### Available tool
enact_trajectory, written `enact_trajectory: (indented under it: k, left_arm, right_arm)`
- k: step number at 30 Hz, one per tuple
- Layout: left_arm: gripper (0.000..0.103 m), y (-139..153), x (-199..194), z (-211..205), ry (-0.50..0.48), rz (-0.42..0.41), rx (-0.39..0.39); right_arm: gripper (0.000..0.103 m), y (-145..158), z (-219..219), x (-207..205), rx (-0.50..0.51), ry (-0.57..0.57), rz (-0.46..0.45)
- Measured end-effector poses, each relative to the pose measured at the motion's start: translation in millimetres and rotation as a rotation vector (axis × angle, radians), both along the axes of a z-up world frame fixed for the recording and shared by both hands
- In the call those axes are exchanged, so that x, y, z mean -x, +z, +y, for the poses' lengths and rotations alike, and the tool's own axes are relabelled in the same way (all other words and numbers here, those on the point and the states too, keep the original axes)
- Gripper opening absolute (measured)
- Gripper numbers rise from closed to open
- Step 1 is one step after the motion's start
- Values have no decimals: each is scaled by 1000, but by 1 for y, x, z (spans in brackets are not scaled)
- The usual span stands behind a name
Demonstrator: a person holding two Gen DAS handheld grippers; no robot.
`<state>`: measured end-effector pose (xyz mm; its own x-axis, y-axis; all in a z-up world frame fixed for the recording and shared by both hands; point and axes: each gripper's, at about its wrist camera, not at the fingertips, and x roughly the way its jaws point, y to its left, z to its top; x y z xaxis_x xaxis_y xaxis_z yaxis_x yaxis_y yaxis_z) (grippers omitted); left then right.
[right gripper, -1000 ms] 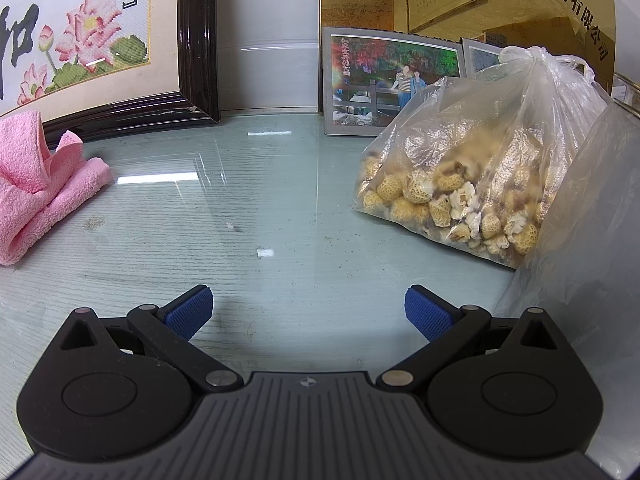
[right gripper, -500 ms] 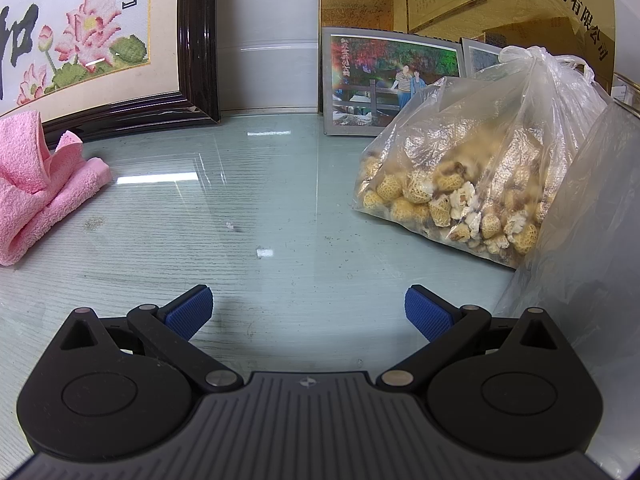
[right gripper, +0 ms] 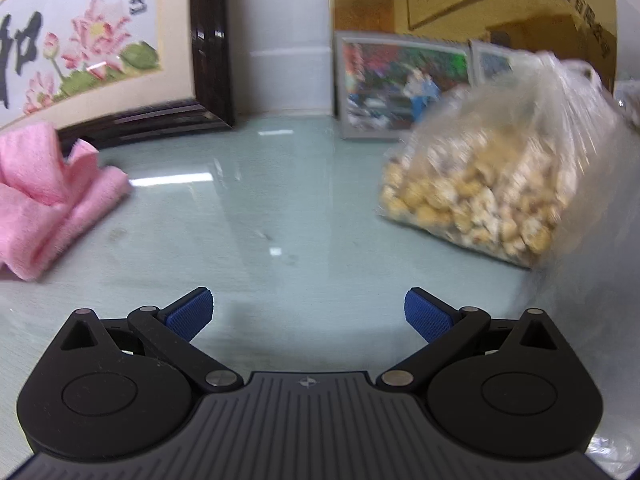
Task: Fold towel
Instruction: 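Lower the right tool onto the towel edge and close on it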
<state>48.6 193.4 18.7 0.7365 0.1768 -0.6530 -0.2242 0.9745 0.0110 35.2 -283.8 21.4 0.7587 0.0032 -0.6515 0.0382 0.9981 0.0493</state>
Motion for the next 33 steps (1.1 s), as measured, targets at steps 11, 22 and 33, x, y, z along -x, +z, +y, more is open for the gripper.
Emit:
enact_trajectory:
  k: [11, 22, 33]
  left_arm:
    - [103, 0, 0, -1, -6, 3, 1]
    - [103, -1, -1, -1, -7, 4, 0]
    - [103, -1, -1, -1, -10, 3, 2]
  right_arm:
    - [103, 47, 84, -41, -162, 224, -76]
    - [103, 90, 184, -124, -145, 335, -28]
    - [55, 45, 209, -113, -82, 414, 84]
